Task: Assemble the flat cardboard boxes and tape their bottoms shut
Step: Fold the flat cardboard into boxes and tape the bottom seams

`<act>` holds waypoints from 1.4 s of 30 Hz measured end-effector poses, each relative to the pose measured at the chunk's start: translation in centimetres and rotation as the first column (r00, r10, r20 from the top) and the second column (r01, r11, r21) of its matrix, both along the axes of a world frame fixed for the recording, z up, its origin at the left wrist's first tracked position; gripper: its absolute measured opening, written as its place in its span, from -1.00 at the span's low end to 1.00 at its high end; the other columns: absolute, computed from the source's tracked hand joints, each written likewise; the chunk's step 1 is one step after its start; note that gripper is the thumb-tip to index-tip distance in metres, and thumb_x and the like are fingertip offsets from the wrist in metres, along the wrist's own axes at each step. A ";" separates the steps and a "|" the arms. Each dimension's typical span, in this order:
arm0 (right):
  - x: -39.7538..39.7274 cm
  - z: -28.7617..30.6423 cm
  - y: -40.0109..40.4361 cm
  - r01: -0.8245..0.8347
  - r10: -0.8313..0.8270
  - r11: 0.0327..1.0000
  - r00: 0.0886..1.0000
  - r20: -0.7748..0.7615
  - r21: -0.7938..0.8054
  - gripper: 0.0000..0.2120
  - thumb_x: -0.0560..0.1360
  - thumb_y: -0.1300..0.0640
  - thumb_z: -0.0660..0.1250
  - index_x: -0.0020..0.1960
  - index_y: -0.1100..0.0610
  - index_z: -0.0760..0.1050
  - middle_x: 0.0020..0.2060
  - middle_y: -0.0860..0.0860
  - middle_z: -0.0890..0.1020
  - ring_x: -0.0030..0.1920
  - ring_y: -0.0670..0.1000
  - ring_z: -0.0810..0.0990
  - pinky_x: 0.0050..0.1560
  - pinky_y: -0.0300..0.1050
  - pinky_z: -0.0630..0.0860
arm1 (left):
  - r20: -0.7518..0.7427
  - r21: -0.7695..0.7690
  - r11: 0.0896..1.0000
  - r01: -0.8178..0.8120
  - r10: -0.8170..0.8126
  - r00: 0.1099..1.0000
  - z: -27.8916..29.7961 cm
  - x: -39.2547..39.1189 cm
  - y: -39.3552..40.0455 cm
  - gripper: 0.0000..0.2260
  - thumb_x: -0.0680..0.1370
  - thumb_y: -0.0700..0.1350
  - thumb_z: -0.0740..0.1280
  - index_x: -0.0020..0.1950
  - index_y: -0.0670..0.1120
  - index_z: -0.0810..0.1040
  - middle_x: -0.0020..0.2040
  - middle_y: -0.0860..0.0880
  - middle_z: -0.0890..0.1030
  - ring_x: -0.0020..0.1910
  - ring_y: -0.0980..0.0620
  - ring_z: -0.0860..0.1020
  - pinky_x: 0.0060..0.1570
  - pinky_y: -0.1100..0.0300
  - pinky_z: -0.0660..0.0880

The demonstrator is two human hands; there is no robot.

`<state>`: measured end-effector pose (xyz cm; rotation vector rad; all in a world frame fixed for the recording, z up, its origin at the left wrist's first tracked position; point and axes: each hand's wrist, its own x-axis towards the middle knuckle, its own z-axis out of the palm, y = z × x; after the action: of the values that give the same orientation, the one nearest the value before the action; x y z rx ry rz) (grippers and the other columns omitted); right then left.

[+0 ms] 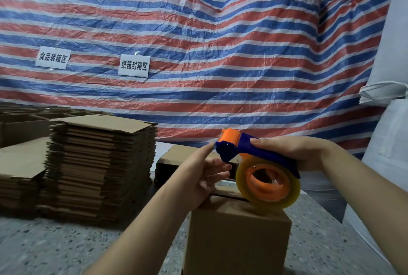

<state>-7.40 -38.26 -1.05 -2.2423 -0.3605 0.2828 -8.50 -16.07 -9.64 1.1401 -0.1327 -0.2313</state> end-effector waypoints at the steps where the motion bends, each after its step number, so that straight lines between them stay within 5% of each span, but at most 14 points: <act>1: 0.0 0.0 0.0 -0.002 0.002 1.000 1.000 -0.002 -0.005 -0.36 0.34 -0.34 0.36 0.23 0.08 0.50 -0.12 0.05 0.74 -0.21 -0.02 0.71 -0.24 -0.22 0.60 | -0.003 -0.001 1.000 -0.005 0.005 1.000 0.0 -0.1 0.0 -0.66 0.57 0.09 0.31 -0.25 -0.14 0.60 -0.12 -0.11 0.72 -0.23 0.05 0.69 -0.08 0.11 0.35; 4: 0.0 0.1 0.2 0.006 -0.006 0.999 1.000 0.009 -0.038 -0.33 0.32 -0.36 0.35 0.23 0.09 0.50 -0.11 0.05 0.74 -0.20 -0.02 0.71 -0.23 -0.20 0.60 | -0.012 -0.020 1.000 -0.023 0.023 1.000 0.0 -0.3 0.0 -0.81 0.59 -0.10 0.26 -0.10 -0.16 0.60 -0.11 -0.08 0.73 -0.21 0.07 0.70 -0.13 0.14 0.34; 9: 0.0 0.3 0.3 0.011 -0.011 0.998 1.000 0.002 -0.060 -0.30 0.32 -0.37 0.35 0.25 0.11 0.50 -0.10 0.07 0.73 -0.20 -0.02 0.70 -0.22 -0.20 0.60 | 0.011 0.011 0.999 -0.042 0.042 0.999 0.1 -0.5 -0.3 -0.85 0.58 -0.09 0.32 -0.05 -0.13 0.64 -0.14 -0.04 0.73 -0.08 0.06 0.67 0.05 0.09 0.35; 15: 0.1 1.1 0.5 0.032 -0.037 0.991 0.999 -0.035 -0.133 -0.27 0.32 -0.37 0.36 0.27 0.13 0.51 -0.01 0.12 0.72 -0.15 0.01 0.70 -0.15 -0.13 0.61 | 0.004 -0.001 0.984 -0.177 0.177 0.984 -0.4 -0.4 -0.7 -0.83 0.58 -0.20 0.29 -0.19 -0.14 0.58 -0.33 -0.01 0.67 -0.18 0.09 0.61 0.03 0.08 0.41; 21: -0.5 2.8 -1.7 0.061 -0.099 0.963 0.986 -0.135 -0.262 -0.33 0.36 -0.35 0.38 0.27 0.11 0.52 -0.10 0.09 0.73 -0.24 -0.02 0.67 -0.23 -0.16 0.60 | -0.043 -0.084 0.909 -0.409 0.407 0.913 -0.7 -0.3 -1.2 -0.78 0.60 -0.21 0.24 -0.24 -0.18 0.50 -0.28 -0.11 0.53 -0.19 -0.01 0.50 0.11 -0.11 0.57; 29: 0.2 2.8 -1.6 0.072 -0.125 0.943 0.981 -0.146 -0.325 -0.28 0.31 -0.38 0.41 0.27 0.10 0.51 -0.06 0.08 0.73 -0.19 -0.01 0.68 -0.15 -0.14 0.62 | 0.000 -0.126 0.906 -0.405 0.408 0.913 -0.7 -0.1 -0.2 -0.80 0.53 -0.26 0.27 -0.31 -0.20 0.48 -0.45 -0.08 0.56 -0.29 -0.05 0.52 -0.05 0.01 0.58; 35: 0.7 3.2 0.4 0.083 -0.158 0.893 0.978 -0.138 -0.441 -0.19 0.19 -0.41 0.45 0.24 0.12 0.55 -0.06 0.07 0.74 -0.17 -0.03 0.70 -0.17 -0.16 0.61 | 0.339 0.301 0.820 -0.487 0.386 0.858 -3.1 -0.6 3.3 -0.76 0.53 -0.12 0.36 -0.31 -0.15 0.65 -0.41 0.00 0.62 -0.40 0.11 0.52 -0.34 0.22 0.43; 42: 2.0 3.6 3.3 0.072 -0.188 0.814 0.972 -0.144 -0.576 -0.19 0.18 -0.38 0.50 0.24 0.12 0.54 -0.02 0.07 0.74 -0.07 0.01 0.70 -0.05 -0.14 0.62 | 0.176 0.176 0.872 -0.457 0.429 0.886 -5.6 -1.1 3.7 -0.77 0.53 -0.13 0.39 -0.29 -0.20 0.60 -0.37 -0.08 0.60 -0.42 0.01 0.49 -0.46 0.24 0.49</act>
<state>-5.43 -34.93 2.56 -2.7798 -0.0028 0.5970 -9.60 -12.34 -15.26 1.3674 0.0437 0.2489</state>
